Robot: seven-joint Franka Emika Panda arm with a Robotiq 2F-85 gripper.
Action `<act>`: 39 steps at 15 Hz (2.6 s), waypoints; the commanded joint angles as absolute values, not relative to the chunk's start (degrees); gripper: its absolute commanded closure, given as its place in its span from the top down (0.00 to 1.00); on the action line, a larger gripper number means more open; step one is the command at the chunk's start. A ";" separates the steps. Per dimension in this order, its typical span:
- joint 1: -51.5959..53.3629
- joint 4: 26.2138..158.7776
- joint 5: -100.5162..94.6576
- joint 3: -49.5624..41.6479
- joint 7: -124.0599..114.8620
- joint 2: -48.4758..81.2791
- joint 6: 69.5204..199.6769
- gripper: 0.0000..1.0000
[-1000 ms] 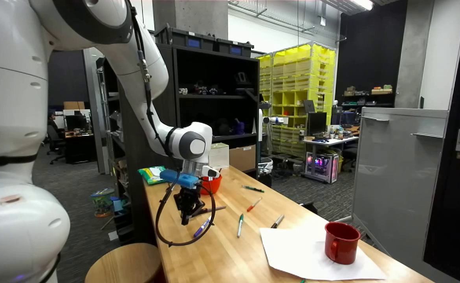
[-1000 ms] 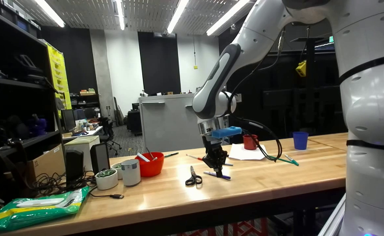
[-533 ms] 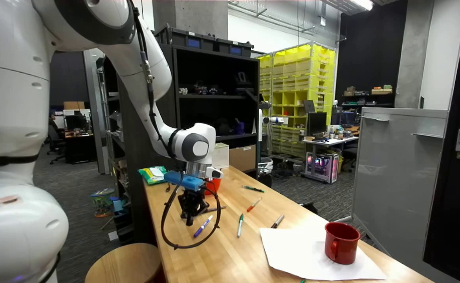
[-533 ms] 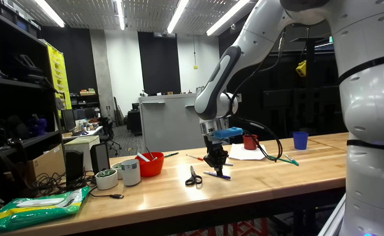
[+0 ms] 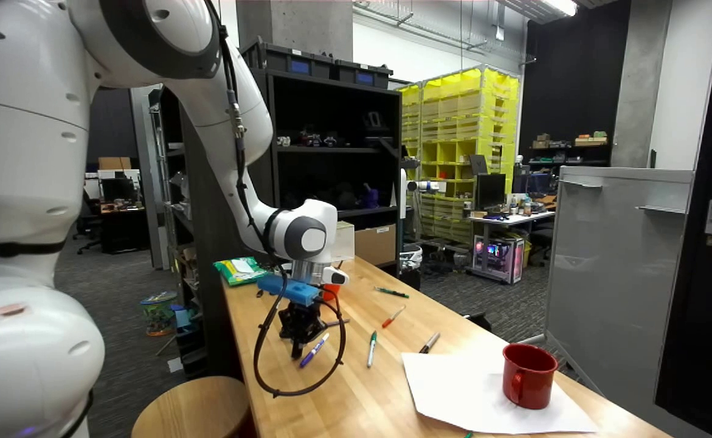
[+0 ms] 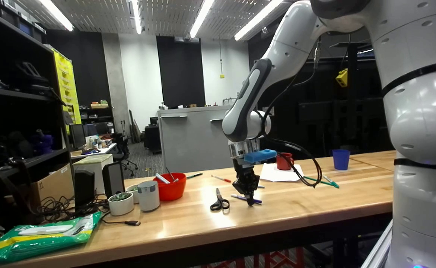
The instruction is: Remove one marker from the left red cup, then move it to the left
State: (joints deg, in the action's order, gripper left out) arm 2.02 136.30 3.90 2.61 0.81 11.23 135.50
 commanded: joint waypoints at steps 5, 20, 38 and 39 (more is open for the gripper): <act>1.33 137.06 3.86 2.40 1.96 11.42 136.72 0.00; 0.70 138.02 3.66 1.87 1.68 10.64 136.59 0.00; 0.50 138.25 2.69 1.63 1.84 8.83 136.57 0.27; 0.99 137.68 1.72 1.74 1.36 8.44 135.84 0.31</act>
